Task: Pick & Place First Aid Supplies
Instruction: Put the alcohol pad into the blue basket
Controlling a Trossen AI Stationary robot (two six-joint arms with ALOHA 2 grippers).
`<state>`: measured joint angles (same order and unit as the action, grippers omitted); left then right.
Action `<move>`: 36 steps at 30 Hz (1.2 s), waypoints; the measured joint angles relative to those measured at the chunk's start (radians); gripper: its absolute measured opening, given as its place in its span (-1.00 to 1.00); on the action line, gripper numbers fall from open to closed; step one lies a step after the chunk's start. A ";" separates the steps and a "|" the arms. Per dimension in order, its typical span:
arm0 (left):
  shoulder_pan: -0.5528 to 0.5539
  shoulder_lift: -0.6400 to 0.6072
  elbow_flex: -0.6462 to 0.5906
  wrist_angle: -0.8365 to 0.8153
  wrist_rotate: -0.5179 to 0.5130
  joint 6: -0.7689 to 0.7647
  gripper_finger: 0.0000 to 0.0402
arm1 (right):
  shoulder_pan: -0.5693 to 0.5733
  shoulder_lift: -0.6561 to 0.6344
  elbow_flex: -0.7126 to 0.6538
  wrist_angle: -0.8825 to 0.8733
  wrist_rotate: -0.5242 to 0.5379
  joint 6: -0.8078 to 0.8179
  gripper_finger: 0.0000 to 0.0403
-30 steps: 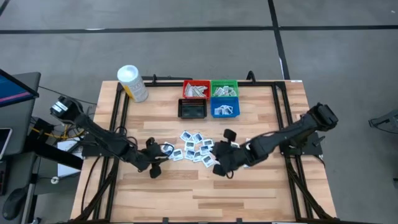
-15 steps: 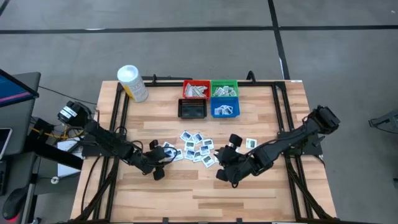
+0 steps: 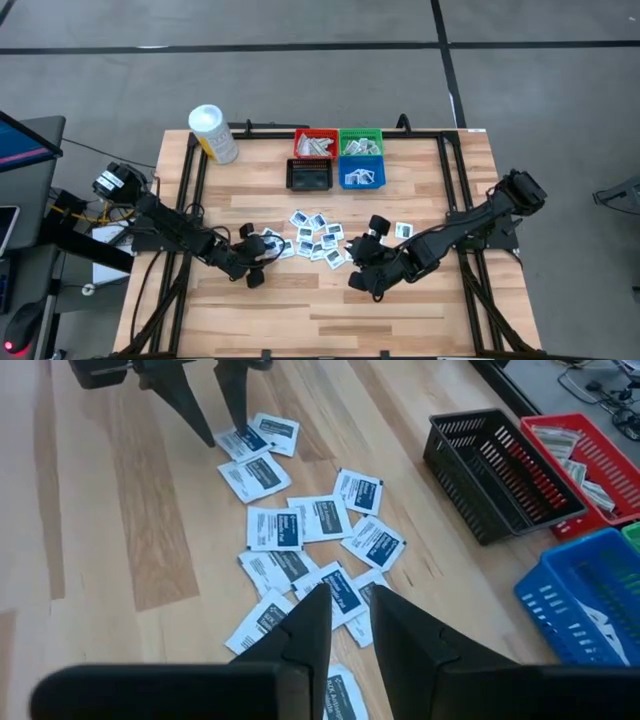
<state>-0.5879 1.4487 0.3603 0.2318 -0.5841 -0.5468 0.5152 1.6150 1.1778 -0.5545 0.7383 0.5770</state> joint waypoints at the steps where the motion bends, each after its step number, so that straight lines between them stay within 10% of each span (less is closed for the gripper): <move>1: 0.000 0.000 0.000 -0.006 0.000 0.000 -0.22 | 0.000 0.000 0.000 -0.003 0.000 0.000 -0.67; 18: 0.016 0.120 -0.001 0.038 -0.021 -0.062 -0.30 | 0.000 0.000 0.000 -0.020 -0.005 0.015 -0.67; 36: 0.016 0.051 -0.006 0.024 -0.015 -0.060 -0.94 | 0.000 0.000 0.000 -0.019 -0.005 0.019 -0.67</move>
<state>-0.5716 1.4992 0.3542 0.2562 -0.5992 -0.6072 0.5148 1.6154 1.1782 -0.5735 0.7333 0.5957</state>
